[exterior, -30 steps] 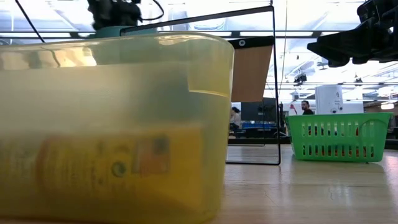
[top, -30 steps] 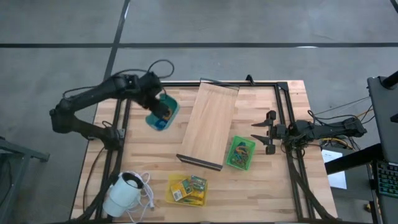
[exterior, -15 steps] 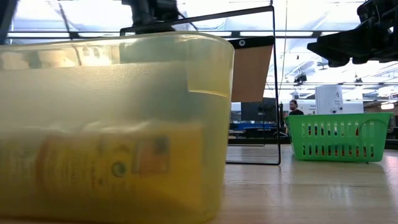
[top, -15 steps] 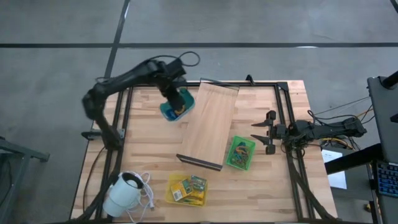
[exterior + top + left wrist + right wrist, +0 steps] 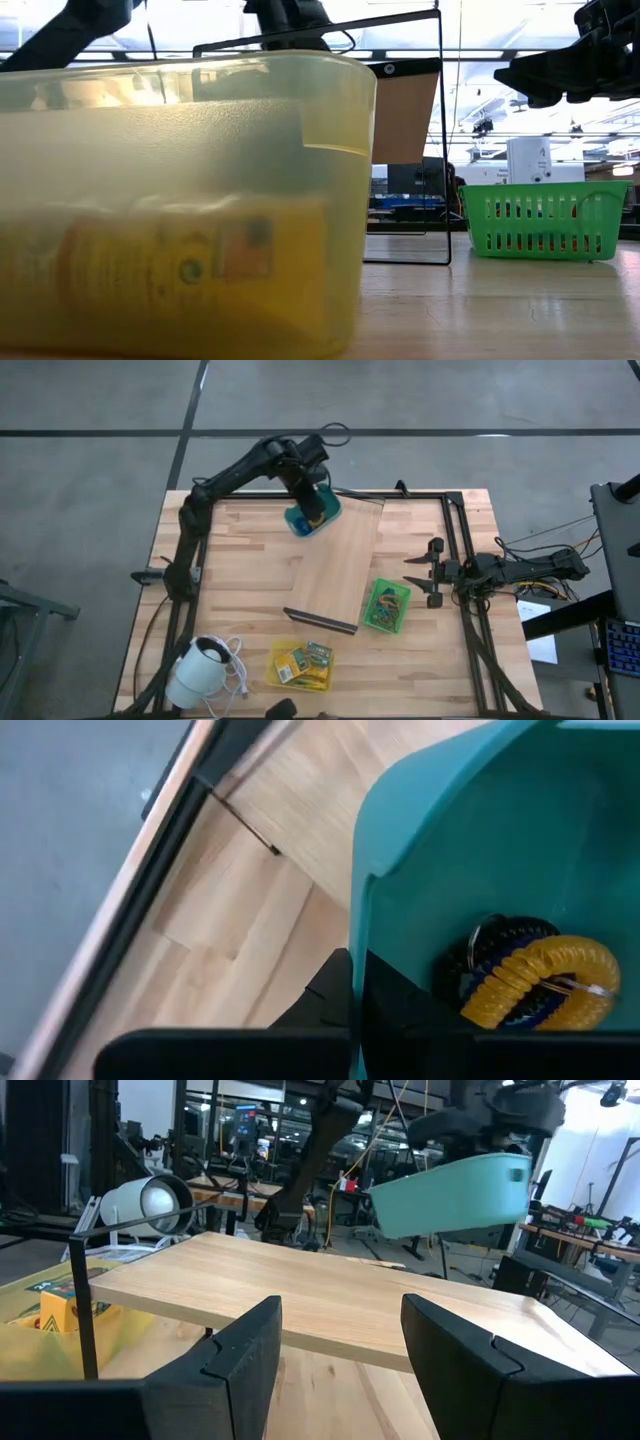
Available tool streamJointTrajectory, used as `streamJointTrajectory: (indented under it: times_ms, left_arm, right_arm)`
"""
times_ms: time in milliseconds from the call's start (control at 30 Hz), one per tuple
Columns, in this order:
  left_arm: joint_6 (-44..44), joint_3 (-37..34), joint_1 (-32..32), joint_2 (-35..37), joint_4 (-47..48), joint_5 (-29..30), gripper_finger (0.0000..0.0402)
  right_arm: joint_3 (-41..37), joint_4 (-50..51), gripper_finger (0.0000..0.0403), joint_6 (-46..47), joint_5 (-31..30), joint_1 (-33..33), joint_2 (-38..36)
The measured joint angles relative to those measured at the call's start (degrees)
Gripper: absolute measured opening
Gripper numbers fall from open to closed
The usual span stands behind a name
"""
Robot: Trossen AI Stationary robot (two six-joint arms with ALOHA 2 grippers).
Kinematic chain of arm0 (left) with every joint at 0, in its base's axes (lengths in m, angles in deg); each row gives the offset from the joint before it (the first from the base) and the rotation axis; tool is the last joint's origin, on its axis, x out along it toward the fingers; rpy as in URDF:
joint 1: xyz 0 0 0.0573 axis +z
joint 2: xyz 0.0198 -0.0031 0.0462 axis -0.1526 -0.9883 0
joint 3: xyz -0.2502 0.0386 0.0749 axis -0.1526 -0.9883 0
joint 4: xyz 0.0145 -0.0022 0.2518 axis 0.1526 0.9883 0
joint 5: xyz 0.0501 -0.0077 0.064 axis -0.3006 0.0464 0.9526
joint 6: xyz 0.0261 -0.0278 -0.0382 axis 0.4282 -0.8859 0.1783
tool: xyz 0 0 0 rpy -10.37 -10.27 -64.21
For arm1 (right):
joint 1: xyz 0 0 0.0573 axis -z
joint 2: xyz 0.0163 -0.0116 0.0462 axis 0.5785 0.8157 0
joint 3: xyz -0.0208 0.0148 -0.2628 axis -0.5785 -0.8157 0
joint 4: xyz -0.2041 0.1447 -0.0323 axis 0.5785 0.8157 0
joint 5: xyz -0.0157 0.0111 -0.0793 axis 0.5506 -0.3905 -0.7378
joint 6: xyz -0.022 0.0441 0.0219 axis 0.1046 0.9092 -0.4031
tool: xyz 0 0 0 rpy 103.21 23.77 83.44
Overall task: Pick & Place Office Desk Supplies
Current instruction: Put the blue bin on the shelf
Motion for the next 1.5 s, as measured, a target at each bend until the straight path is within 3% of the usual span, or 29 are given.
streamJointTrajectory:
  times_ms: [333,500,933,1500]
  left_arm:
    - [-28.67,-0.75,-0.57,-0.91,-1.93,-1.28,0.0006]
    - [-38.71,-1.2,-0.5,-1.05,-2.52,-2.95,0.0006]
    - [-45.52,-7.5,-1.27,-1.3,-4.66,-4.45,0.0003]
    - [-47.05,-11.36,-2.01,-1.35,-7.23,-6.35,0.0018]
  right_arm:
    - [0.0,-0.01,0.0206,0.0,0.0,0.0,0.0]
    - [0.0,0.0,0.0206,0.0,0.0,0.0,0.0]
    - [0.01,-0.01,0.0206,0.0,0.0,-0.01,0.0]
    - [0.0,-0.02,0.0206,0.0,-0.02,0.0,0.0]
